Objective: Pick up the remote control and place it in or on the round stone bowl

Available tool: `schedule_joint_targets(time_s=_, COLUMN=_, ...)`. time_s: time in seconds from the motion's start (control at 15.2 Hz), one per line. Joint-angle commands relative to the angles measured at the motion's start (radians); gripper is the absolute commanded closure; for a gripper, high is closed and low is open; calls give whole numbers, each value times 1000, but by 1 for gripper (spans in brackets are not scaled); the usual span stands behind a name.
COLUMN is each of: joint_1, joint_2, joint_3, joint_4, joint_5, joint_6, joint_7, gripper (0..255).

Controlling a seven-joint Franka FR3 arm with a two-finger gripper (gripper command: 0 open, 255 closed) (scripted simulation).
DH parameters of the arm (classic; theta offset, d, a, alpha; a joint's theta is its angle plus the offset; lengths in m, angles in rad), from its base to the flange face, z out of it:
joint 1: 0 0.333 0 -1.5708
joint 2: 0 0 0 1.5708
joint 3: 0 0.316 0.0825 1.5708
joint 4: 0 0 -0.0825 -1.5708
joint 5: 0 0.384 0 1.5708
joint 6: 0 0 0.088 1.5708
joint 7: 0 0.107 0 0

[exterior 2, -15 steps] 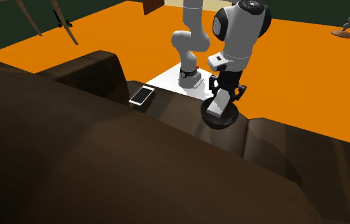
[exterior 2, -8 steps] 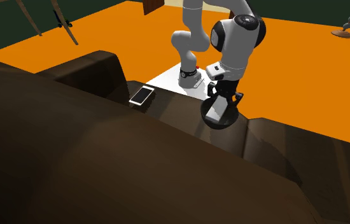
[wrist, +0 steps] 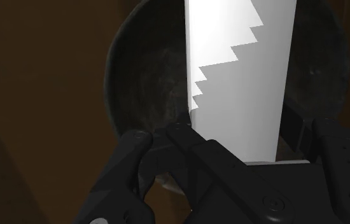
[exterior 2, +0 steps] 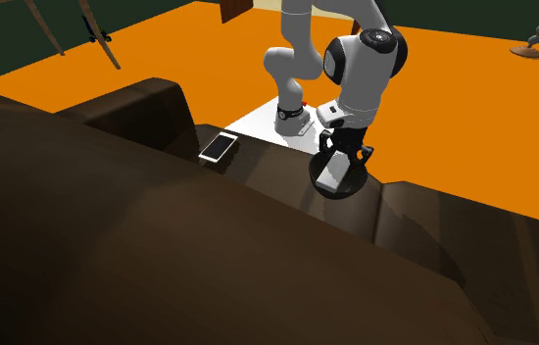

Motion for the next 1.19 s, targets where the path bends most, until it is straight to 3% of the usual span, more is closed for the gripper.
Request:
schedule_joint_targets(time_s=0.0, joint_1=0, joint_2=0, joint_3=0, joint_4=0, joint_5=0, joint_6=0, joint_7=0, gripper=255)
schedule_joint_targets(time_s=0.07, joint_1=0, joint_2=0, joint_3=0, joint_4=0, joint_5=0, joint_6=0, joint_7=0, gripper=0)
schedule_joint_targets(time_s=0.4, joint_1=0, joint_2=0, joint_3=0, joint_4=0, joint_5=0, joint_6=0, joint_7=0, gripper=0)
schedule_joint_targets(time_s=0.66, joint_1=-4, joint_2=-37, joint_3=-3, joint_4=93, joint_5=21, joint_6=-124, joint_7=-16, gripper=0)
schedule_joint_targets(time_s=1.12, joint_1=-4, joint_2=-37, joint_3=-3, joint_4=93, joint_5=21, joint_6=-124, joint_7=-16, gripper=0)
